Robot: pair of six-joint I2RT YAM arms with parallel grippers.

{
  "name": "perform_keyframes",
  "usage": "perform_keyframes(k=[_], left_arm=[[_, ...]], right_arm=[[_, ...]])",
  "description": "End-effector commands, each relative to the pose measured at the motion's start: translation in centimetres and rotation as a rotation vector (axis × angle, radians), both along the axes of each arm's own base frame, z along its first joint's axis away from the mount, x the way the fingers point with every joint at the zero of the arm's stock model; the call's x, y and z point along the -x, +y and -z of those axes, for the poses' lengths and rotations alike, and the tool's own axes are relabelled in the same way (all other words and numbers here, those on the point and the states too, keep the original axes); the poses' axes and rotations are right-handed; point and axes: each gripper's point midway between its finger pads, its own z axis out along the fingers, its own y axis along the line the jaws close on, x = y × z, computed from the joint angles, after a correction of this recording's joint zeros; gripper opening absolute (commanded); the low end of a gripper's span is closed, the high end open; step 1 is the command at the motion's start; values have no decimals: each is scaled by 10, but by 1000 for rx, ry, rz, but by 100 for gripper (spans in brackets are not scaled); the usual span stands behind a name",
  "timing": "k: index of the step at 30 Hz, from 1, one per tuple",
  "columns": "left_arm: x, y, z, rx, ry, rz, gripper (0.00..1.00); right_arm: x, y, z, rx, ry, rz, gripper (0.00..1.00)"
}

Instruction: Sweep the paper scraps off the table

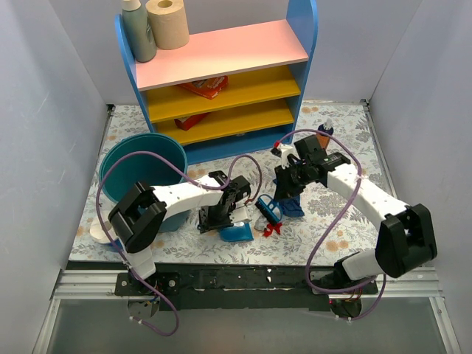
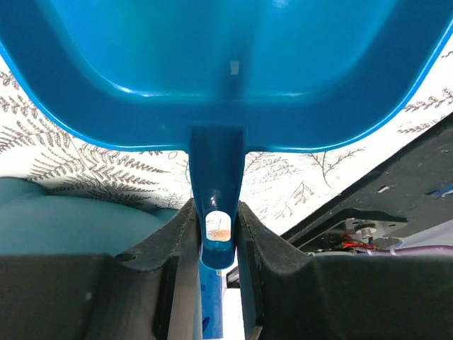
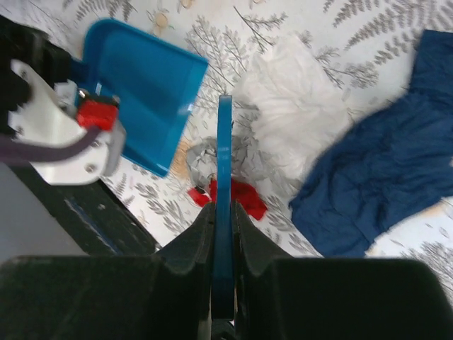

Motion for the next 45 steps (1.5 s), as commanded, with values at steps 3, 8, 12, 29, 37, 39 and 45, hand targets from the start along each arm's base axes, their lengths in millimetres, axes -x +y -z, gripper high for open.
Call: perform_keyframes(k=[3,8,12,29,37,39,45], left_arm=[[-16,-30,2,46,-42,-22,0],[-23,-51,-1,92,-37,-58,0],[-24,-51,-3,89,-47,-65,0],[-6,-12,-5,-39,-18,-82,0],[-17,-31,-1,-6,-22,-85,0],[-18,-33,4,-8,-18,-79,0],[-26,-43,12,6,-27,-74,0]], right_arm=[[-10,49,-24,-247,88,-25,1],[-17,56,-44,-361,129,-40,1],[-37,25,-48,-365,99,58,1],[-103,-17,-32,35,-245,143,1],[-79,11,0,39,-162,53,1],[-69,23,2,-21,-104,30,1],[-42,64,-31,-310,89,-33,1]])
